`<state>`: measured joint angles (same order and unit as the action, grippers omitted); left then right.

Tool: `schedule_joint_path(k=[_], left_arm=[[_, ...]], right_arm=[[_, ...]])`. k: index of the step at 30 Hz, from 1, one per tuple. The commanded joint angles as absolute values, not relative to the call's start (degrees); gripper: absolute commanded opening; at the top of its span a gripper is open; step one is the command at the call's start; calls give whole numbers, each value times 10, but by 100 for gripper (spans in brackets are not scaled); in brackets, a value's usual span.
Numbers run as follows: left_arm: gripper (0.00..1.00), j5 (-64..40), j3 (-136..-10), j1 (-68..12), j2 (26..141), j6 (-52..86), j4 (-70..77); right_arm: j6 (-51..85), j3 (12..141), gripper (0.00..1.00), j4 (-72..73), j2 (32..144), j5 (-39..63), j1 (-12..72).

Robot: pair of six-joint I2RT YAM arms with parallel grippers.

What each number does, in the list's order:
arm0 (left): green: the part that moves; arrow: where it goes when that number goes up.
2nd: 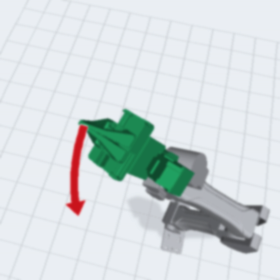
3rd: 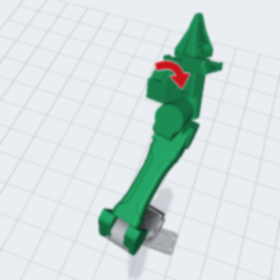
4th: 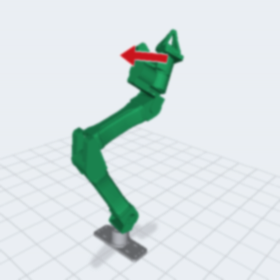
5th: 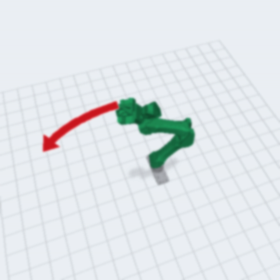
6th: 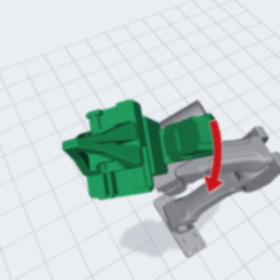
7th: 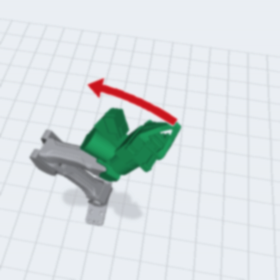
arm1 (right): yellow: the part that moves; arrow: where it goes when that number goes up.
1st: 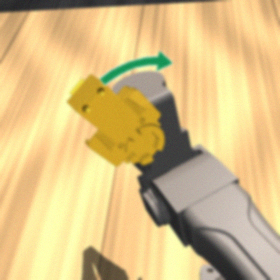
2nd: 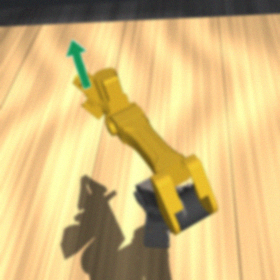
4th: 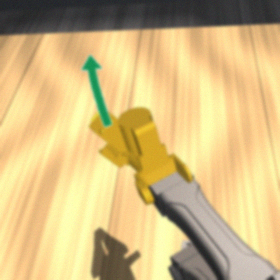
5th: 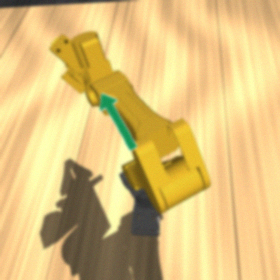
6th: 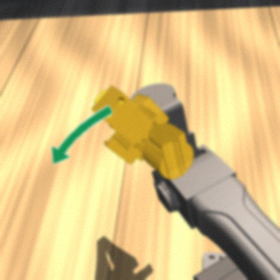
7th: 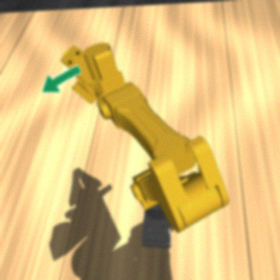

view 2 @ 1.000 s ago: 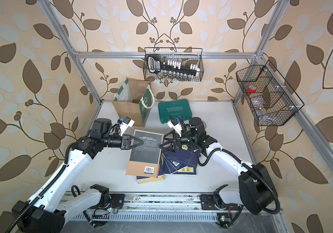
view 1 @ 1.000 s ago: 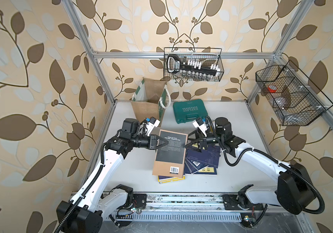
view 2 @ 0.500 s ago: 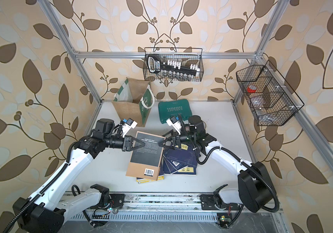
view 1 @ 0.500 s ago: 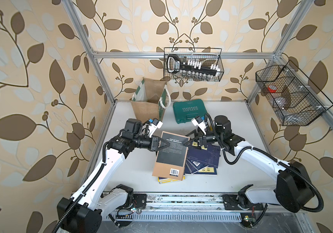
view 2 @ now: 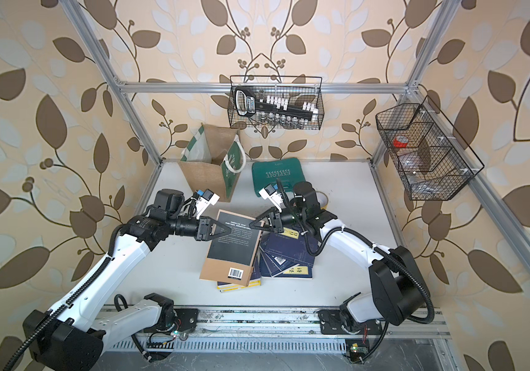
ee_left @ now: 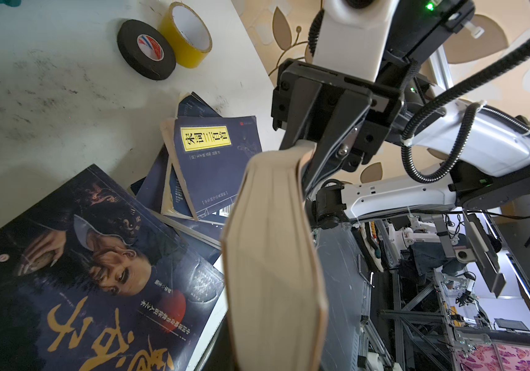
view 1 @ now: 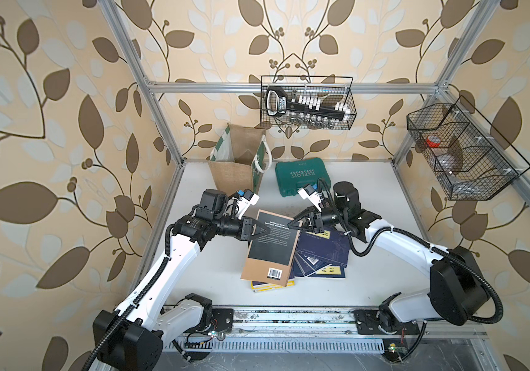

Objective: Put the books into the canvas bag
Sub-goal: Pick up the book from the book.

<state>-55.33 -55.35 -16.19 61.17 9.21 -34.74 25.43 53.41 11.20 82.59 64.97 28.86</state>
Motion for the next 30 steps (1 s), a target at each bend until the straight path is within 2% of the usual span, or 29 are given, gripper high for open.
schedule_joint_path(k=[1,4,5,6,8,13,18,23,30], left_arm=[[20,-556,-578,-168,619,102,-316],[32,-547,-583,-168,629,116,-306],[38,-541,-585,-168,632,122,-301],[49,-530,-589,-168,633,130,-300],[98,-486,-602,-167,636,141,-305],[99,-292,-656,-161,649,199,-336],[99,-150,-779,-141,742,268,-431],[99,-95,-919,-96,862,343,-514],[99,9,-1002,-63,933,405,-510]], right_arm=[[225,561,0,103,821,682,297],[219,566,0,94,811,677,289],[221,566,0,95,806,673,284],[223,567,0,95,802,667,279],[228,569,0,94,789,650,264],[248,572,0,100,750,584,224],[225,574,0,70,705,488,207],[204,567,0,48,664,444,197],[192,541,0,38,621,441,192]])
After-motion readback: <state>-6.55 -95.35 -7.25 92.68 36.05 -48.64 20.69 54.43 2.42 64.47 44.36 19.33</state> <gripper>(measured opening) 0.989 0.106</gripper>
